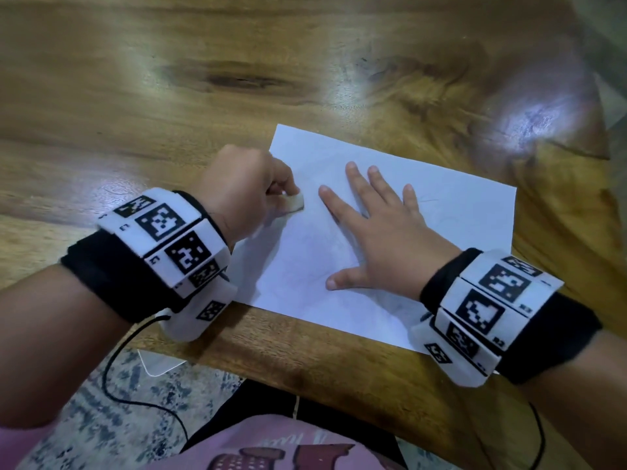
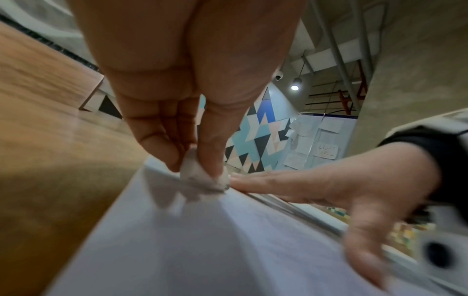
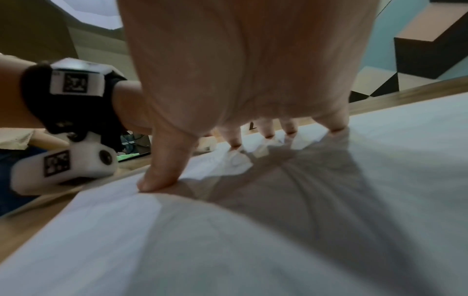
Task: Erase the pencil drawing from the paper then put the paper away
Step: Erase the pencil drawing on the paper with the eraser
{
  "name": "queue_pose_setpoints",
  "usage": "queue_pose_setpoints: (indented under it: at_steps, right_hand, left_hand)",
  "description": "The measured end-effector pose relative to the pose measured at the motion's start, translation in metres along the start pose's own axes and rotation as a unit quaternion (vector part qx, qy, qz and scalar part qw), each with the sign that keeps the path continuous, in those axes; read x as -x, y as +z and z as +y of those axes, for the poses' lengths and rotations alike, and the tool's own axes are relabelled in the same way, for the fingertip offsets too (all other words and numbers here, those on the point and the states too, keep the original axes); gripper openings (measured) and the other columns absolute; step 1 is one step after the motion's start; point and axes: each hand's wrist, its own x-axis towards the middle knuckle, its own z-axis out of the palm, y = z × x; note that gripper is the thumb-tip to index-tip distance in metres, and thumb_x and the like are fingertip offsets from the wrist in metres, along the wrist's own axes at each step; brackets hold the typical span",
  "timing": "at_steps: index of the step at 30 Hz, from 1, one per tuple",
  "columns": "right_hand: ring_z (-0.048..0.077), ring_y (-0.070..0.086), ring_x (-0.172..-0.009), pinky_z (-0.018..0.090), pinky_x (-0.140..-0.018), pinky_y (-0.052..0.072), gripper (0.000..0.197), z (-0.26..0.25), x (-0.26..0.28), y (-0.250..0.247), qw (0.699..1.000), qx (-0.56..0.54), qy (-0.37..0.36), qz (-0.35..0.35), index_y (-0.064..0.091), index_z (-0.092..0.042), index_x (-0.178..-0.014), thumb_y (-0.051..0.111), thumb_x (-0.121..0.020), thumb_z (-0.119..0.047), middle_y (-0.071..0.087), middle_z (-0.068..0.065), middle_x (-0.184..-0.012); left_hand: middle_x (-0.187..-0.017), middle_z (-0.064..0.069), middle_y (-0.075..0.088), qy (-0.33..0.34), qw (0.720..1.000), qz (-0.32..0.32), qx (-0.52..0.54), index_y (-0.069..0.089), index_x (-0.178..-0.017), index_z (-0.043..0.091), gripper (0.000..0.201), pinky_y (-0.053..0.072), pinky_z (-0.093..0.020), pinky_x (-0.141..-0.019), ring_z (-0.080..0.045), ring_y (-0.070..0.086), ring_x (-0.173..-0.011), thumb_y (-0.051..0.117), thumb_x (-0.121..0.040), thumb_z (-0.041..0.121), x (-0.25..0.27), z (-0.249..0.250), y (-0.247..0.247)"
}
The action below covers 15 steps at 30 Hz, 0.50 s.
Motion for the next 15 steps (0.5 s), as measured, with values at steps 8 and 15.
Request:
queue_pose_setpoints:
  at_steps: [8, 15]
  right_hand:
    - [0.023, -0.028, -0.141, 0.056, -0.114, -0.007, 0.114, -0.001, 0.002, -0.002, 1.000, -0.007, -0.001, 0.007, -0.017, -0.037, -0.145, 0.060, -0.067, -0.071, -0.033, 0.001, -0.152]
    - [0.022, -0.028, -0.141, 0.055, -0.114, -0.009, 0.115, -0.001, 0.002, -0.003, 1.000, -0.019, 0.001, 0.010, -0.015, -0.038, -0.145, 0.062, -0.066, -0.070, -0.033, 0.000, -0.152]
  left_hand:
    - [-0.068, -0.006, 0.068, 0.000, 0.999, -0.042, 0.007, 0.072, -0.075, 0.013, 0.015, 0.030, -0.013, -0.051, -0.021, 0.059, -0.067, 0.075, -0.068, 0.026, 0.010, -0.004, -0.008]
    - [-0.057, -0.004, 0.057, -0.005, 0.994, -0.100, -0.038, 0.064, -0.061, 0.018, 0.015, 0.027, -0.011, -0.046, -0.017, 0.046, -0.053, 0.072, -0.071, 0.025, 0.028, -0.005, -0.008]
